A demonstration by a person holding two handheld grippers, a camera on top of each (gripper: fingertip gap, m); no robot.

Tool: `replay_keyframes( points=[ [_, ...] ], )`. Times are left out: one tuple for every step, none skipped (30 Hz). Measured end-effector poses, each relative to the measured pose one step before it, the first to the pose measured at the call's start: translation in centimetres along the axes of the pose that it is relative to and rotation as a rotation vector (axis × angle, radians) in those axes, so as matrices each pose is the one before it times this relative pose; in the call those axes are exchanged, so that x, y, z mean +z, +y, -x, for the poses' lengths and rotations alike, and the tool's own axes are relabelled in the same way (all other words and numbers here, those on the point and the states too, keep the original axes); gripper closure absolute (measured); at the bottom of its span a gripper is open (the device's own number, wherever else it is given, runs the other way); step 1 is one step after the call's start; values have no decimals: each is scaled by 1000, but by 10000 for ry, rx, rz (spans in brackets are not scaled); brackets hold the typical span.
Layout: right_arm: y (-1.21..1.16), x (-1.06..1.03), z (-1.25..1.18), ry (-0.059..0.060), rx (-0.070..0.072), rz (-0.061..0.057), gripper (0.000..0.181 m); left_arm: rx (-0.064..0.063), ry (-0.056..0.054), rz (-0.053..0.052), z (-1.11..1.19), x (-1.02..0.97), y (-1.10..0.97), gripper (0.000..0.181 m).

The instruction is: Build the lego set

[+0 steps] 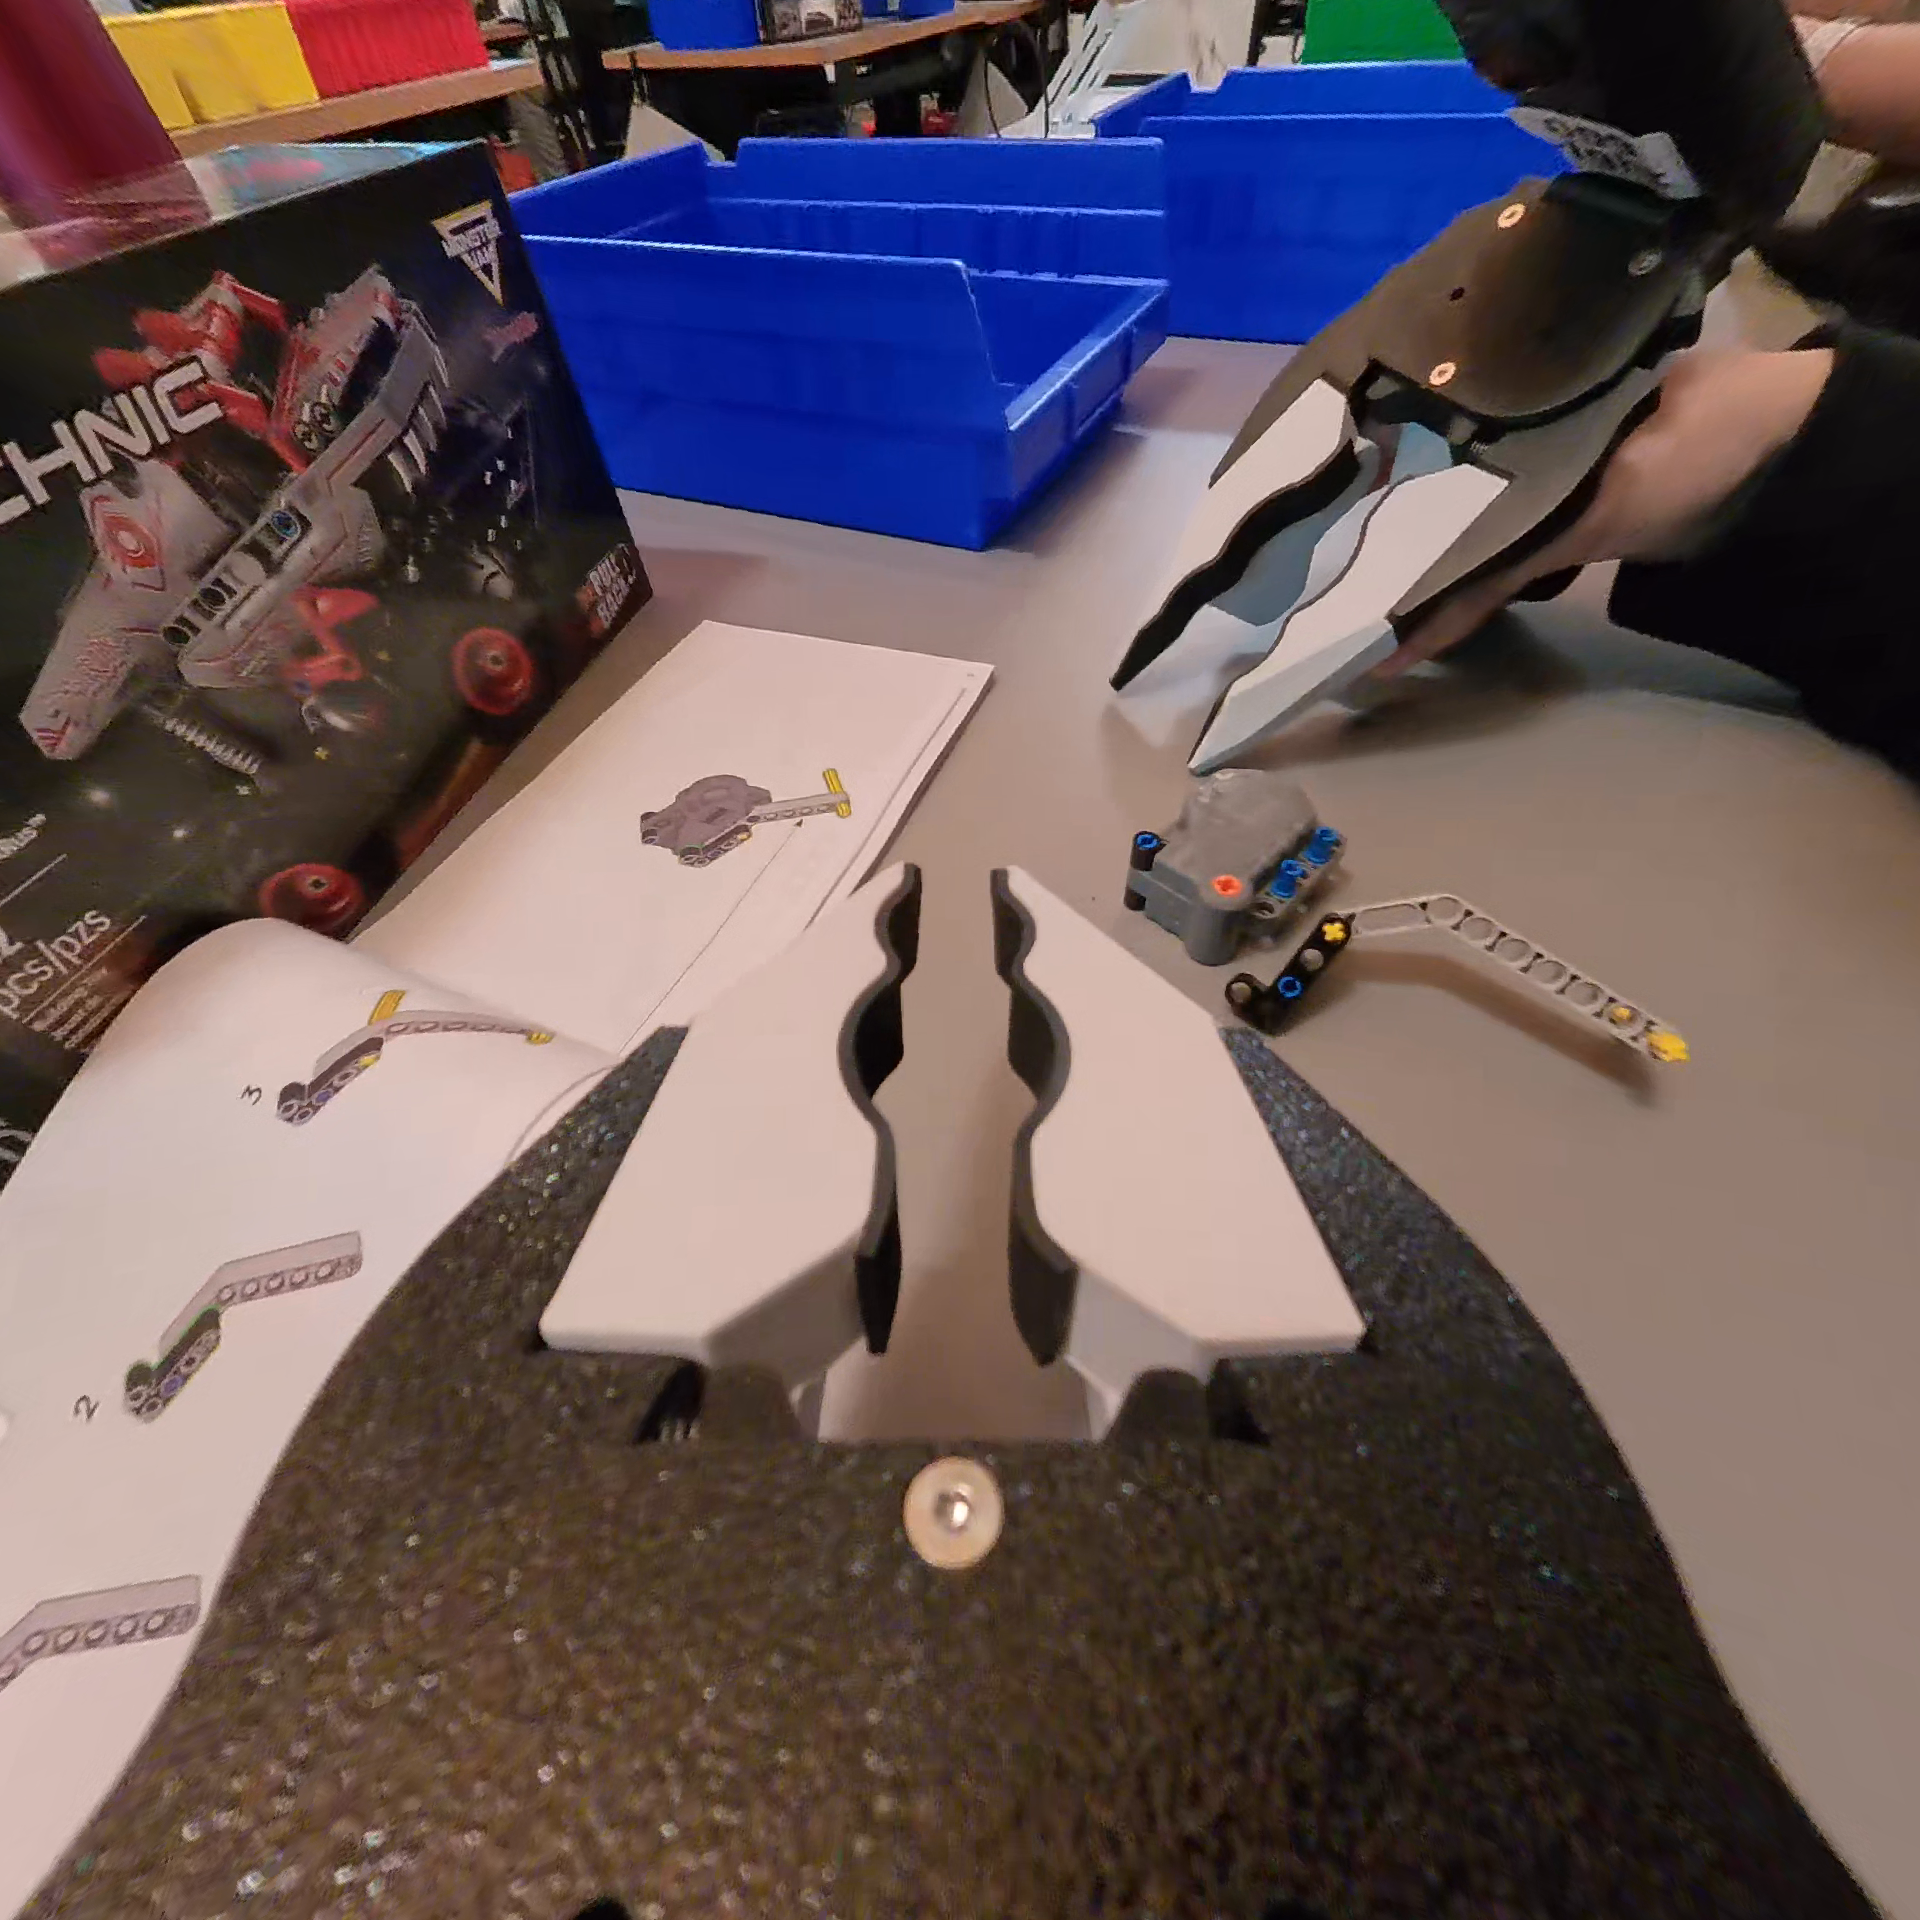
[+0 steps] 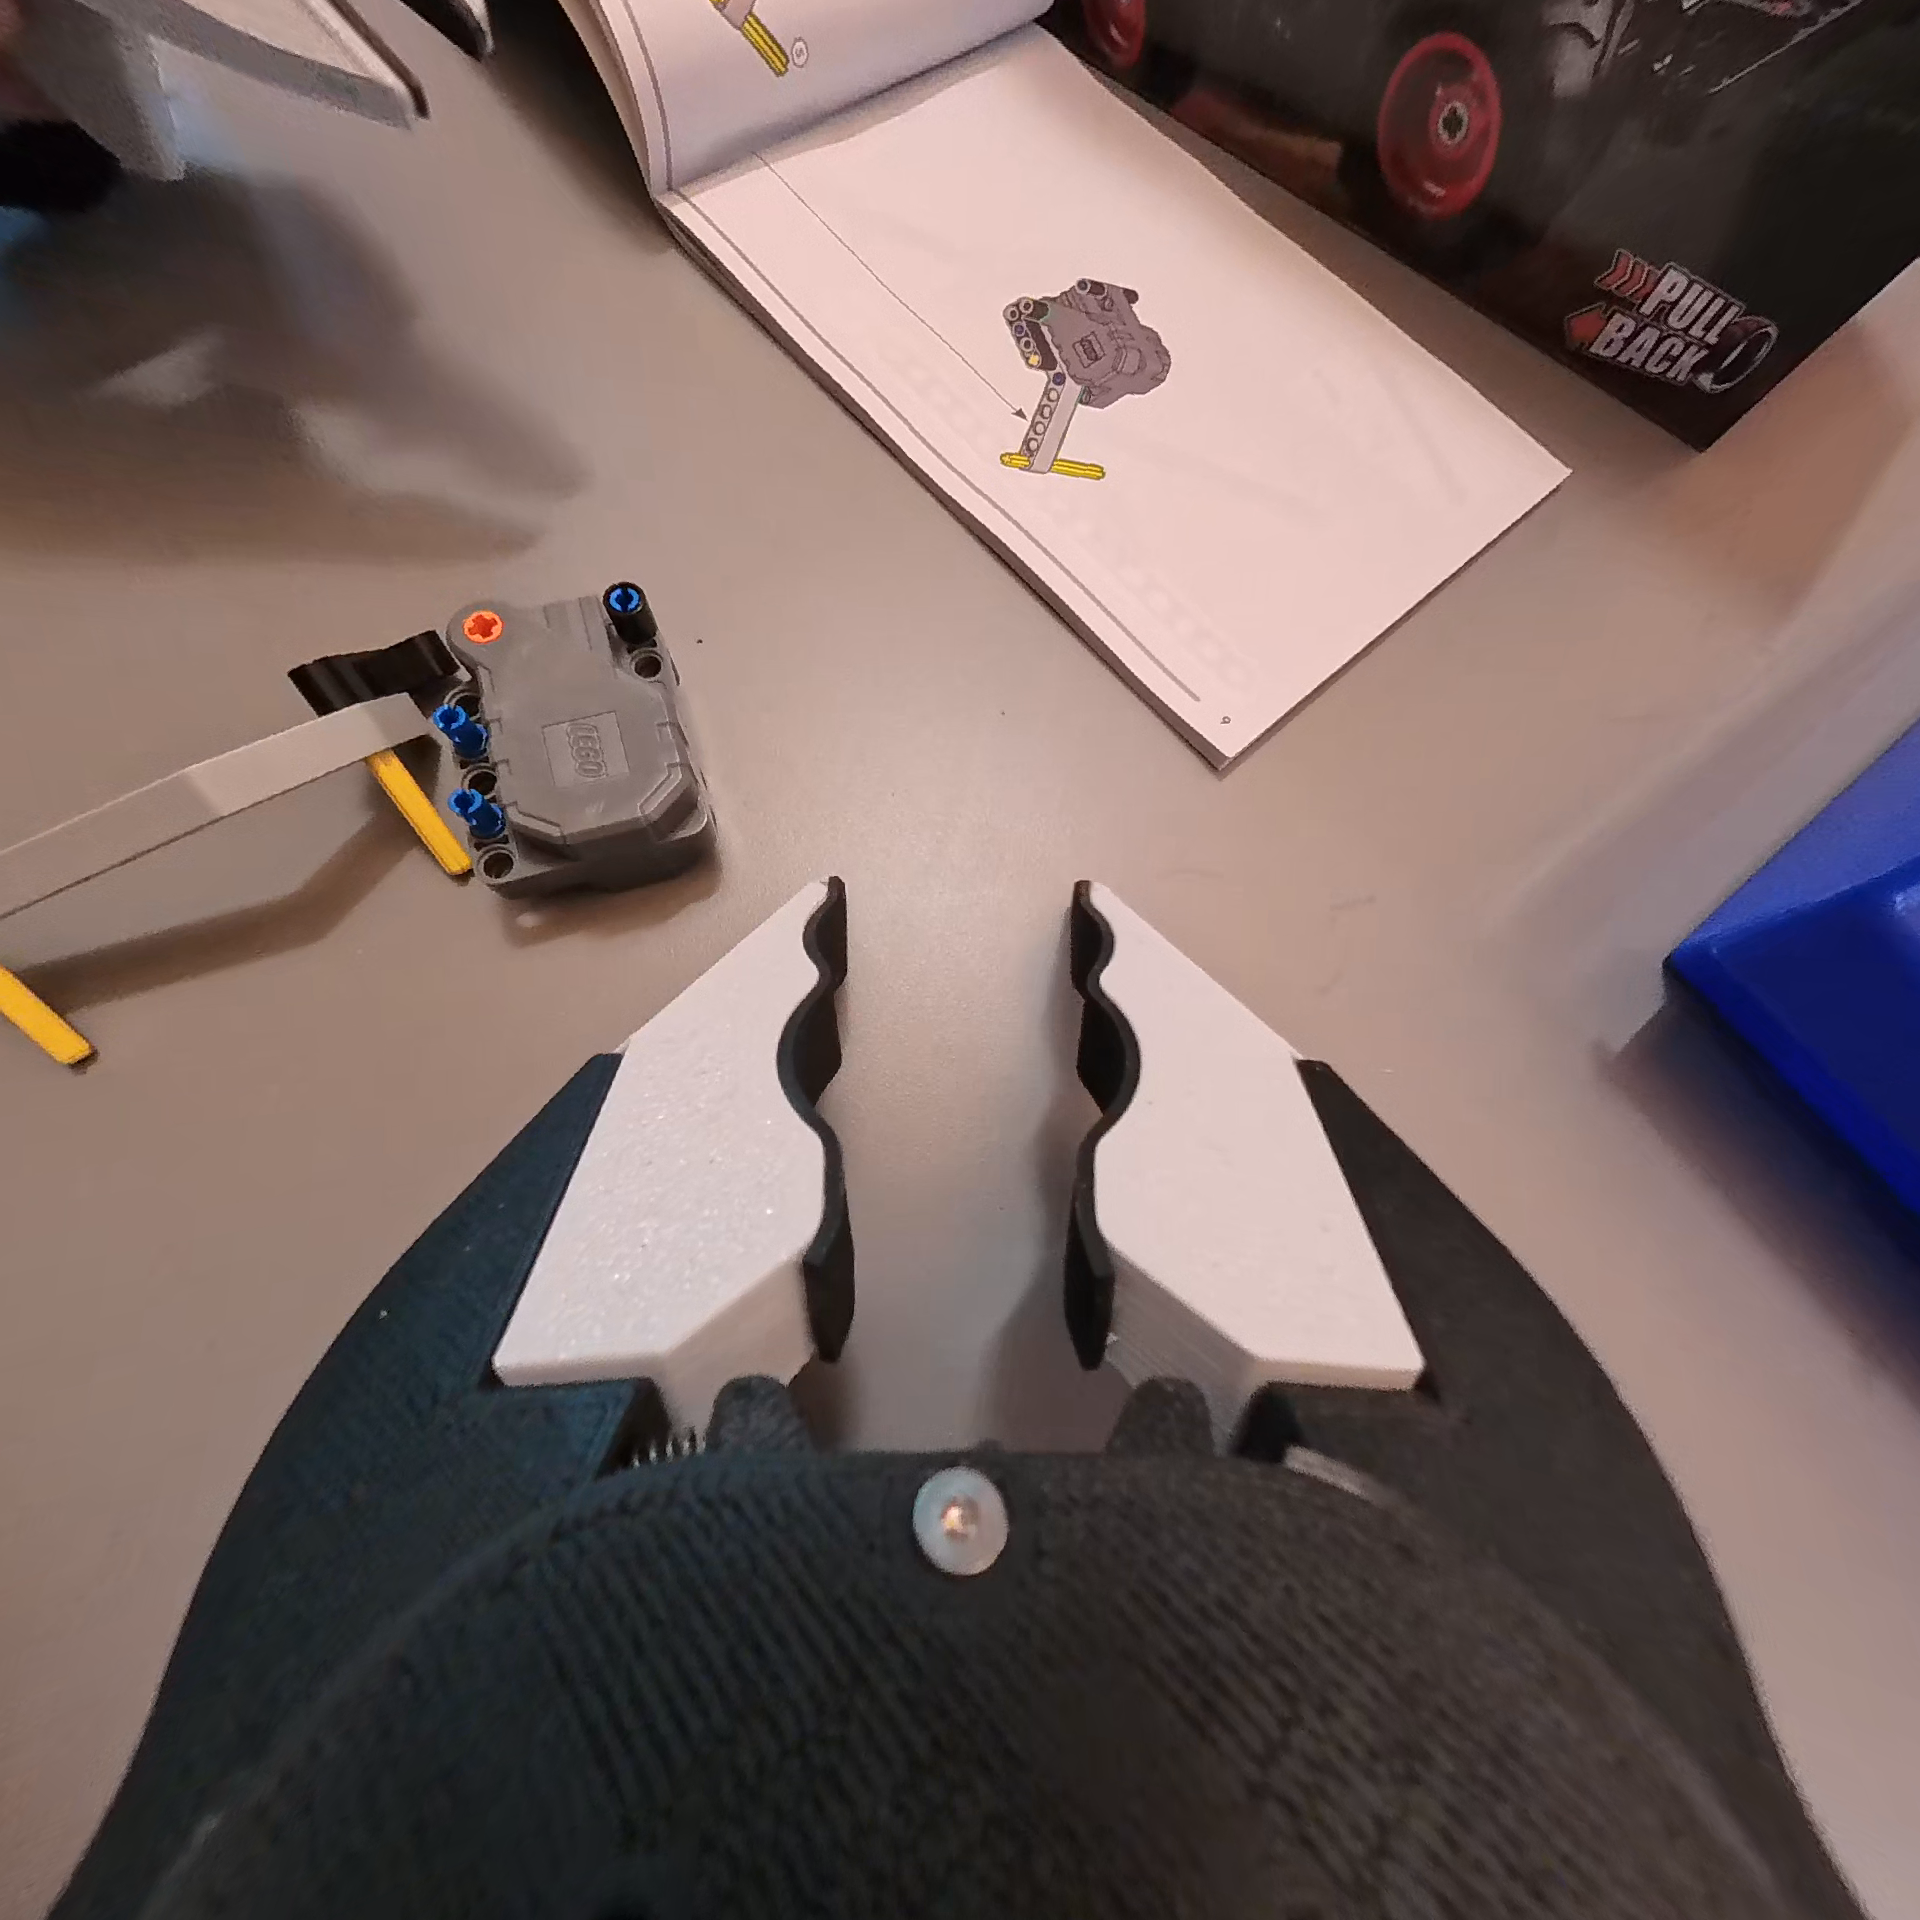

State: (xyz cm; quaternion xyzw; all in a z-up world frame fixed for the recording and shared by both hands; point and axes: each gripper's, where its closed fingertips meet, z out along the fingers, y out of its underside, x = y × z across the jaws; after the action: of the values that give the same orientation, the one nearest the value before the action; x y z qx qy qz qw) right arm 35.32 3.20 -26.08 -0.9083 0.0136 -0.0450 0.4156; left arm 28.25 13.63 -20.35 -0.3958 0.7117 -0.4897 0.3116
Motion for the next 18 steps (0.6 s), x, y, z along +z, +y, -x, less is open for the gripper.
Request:
replay_keyframes(
  points=[
    [-2,8,9,-20,14,3,140,-8,-156,66,170,23,86,172],
    [1,0,15,-10,0,1,140,-32,-184,104,226,29,161,173],
    [0,-1,19,-11,-9,0,141,-33,-208,133,261,37,190,174],
    [-2,-1,14,-2,-11,-1,141,-10,-211,136,279,38,202,174],
    [-2,-1,10,2,-11,-1,141,28,-157,104,188,24,155,175],
    [-8,7,6,-1,-8,-1,141,43,-86,44,98,6,63,176],
    [-9,-8,13,1,-6,-1,141,28,-46,8,34,7,12,176],
    [3,-8,0,8,-12,-2,141,21,-34,12,16,12,15,176],
    [-4,-1,10,6,-16,-2,142,29,-19,13,1,12,16,177],
    [-3,-1,15,5,-13,-2,142,34,-3,5,-34,0,-1,177],
    [-1,0,-4,6,-8,-1,142,27,-7,9,-17,14,10,177],
    [-4,-1,9,9,-12,-2,142,23,-2,22,-20,26,31,177],
    [-4,-1,9,7,-15,-3,142,27,-1,25,-19,20,26,177],
    [-4,-1,8,8,-16,-2,142,33,-4,19,-33,26,24,177],
    [-4,0,4,4,-16,-2,142,33,5,22,-36,17,22,177],
    [-3,-2,19,2,-11,-2,142,28,9,29,-42,25,37,177],
    [6,-7,-7,3,-4,0,142,26,-3,18,-20,16,18,178],
    [-8,-6,-4,2,0,0,142,26,0,8,-19,12,10,178]
  ],
)
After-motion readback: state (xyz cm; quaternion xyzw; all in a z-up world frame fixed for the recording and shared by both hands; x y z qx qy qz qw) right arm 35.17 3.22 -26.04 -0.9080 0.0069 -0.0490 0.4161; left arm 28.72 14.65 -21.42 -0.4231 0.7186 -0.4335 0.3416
